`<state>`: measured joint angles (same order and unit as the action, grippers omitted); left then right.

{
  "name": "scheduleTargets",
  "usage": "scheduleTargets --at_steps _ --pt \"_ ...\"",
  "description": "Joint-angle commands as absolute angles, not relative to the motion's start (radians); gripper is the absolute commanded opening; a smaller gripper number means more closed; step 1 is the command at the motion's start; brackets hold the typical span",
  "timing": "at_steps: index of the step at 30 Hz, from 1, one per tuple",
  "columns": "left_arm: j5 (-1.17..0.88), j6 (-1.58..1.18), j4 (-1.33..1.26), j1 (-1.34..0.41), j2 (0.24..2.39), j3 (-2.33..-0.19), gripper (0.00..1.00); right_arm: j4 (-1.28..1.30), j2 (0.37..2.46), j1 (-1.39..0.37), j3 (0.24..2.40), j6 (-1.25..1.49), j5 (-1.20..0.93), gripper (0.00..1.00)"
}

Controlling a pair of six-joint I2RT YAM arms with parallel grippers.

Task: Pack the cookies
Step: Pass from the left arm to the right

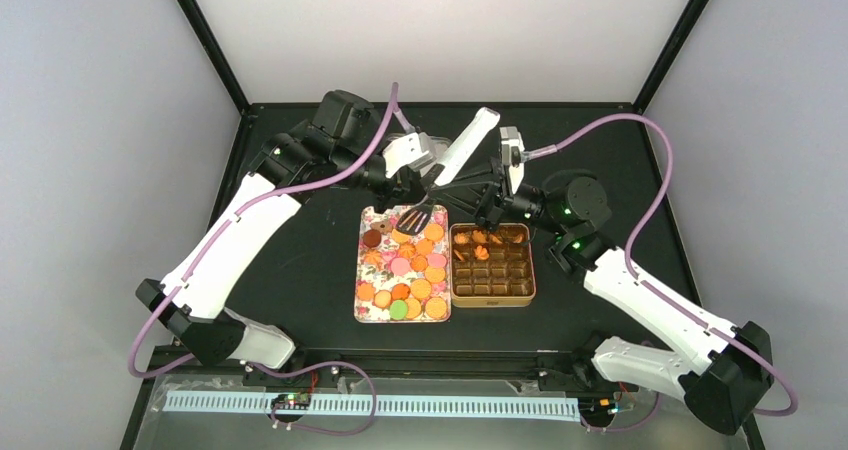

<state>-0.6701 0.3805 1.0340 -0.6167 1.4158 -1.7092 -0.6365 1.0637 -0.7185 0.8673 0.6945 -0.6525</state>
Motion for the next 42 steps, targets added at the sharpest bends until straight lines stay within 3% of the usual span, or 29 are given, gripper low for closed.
scheduleTargets --at_steps 1,5,7,9,11,12,16,20,29,42 --pt "-0.572 0.393 0.992 -0.603 1.428 -1.690 0.02 -0.714 1.071 -0.719 0.900 0.737 -0.721 0.04" --pt "-0.543 0.396 0.980 -0.586 1.456 -1.676 0.01 -0.707 1.082 -0.719 0.914 0.760 -0.772 0.05" --pt "-0.555 0.394 0.991 -0.572 1.471 -1.686 0.02 -0.630 1.075 -0.718 0.933 0.725 -0.772 0.13" --pt "-0.587 0.397 1.012 -0.564 1.483 -1.700 0.02 -0.506 1.054 -0.719 0.952 0.639 -0.731 0.28" --pt "-0.624 0.405 1.031 -0.563 1.484 -1.711 0.02 -0.415 1.026 -0.704 0.949 0.569 -0.669 0.54" --pt "-0.654 0.409 1.036 -0.562 1.481 -1.713 0.02 -0.389 1.014 -0.688 0.945 0.553 -0.653 0.62" --pt "-0.763 0.431 1.064 -0.562 1.460 -1.706 0.02 -0.357 0.994 -0.582 0.948 0.561 -0.747 0.84" --pt "-0.848 0.461 1.108 -0.563 1.451 -1.709 0.02 -0.255 1.010 -0.492 1.009 0.522 -0.926 0.99" --pt "-0.915 0.501 1.166 -0.563 1.460 -1.710 0.02 -0.212 1.100 -0.444 1.146 0.493 -1.039 0.99" --pt "-0.945 0.532 1.219 -0.564 1.484 -1.731 0.02 -0.342 1.229 -0.445 1.207 0.638 -1.169 0.74"
